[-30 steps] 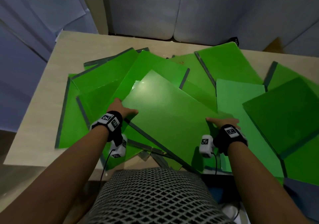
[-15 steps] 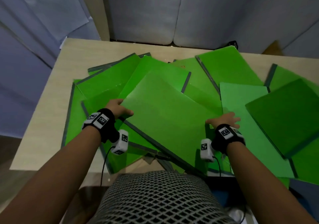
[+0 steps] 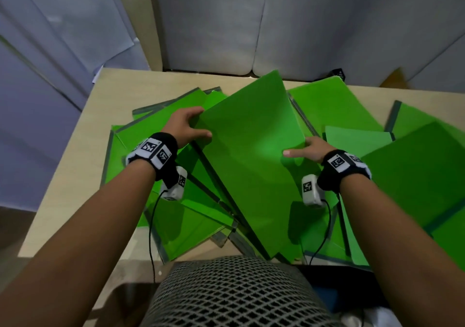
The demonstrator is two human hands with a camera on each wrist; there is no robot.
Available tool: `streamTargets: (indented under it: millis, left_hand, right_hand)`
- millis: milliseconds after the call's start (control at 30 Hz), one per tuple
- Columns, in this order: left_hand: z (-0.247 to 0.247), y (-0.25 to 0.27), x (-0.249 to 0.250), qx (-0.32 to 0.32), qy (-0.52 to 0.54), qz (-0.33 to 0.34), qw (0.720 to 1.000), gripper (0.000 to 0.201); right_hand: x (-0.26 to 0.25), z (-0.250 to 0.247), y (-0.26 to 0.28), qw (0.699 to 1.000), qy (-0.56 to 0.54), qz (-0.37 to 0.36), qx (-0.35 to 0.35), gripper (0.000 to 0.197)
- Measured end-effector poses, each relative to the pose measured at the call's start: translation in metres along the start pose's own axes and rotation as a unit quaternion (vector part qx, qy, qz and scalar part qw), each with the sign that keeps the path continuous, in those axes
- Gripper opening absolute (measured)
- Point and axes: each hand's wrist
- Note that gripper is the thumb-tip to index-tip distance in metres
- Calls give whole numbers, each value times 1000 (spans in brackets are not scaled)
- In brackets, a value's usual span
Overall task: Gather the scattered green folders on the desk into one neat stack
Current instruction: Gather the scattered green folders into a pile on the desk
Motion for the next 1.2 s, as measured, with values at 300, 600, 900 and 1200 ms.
streamTargets:
  millis: [300, 600, 900, 1200]
  left_hand:
    - [40, 1, -30, 180, -56, -250, 950, 78]
    - [52, 23, -82, -46, -187, -362, 912, 125]
    - [42, 21, -79, -154, -198, -293, 923, 108]
    - [64, 16, -55, -268, -422, 54, 864, 85]
  right_hand:
    - [24, -3, -7, 947, -308, 33, 84, 85]
    - [53, -39, -11, 902, -391, 105, 151, 84]
    - [44, -35, -4, 914, -377, 77, 130, 83]
    - [24, -42, 5, 949, -276, 39, 151, 81]
Point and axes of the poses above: each hand's wrist, its own y-axis away from the middle knuckle, its own z-axis out of the palm, x = y × z, and after that the axes turned 11 degrees about z, right-handed
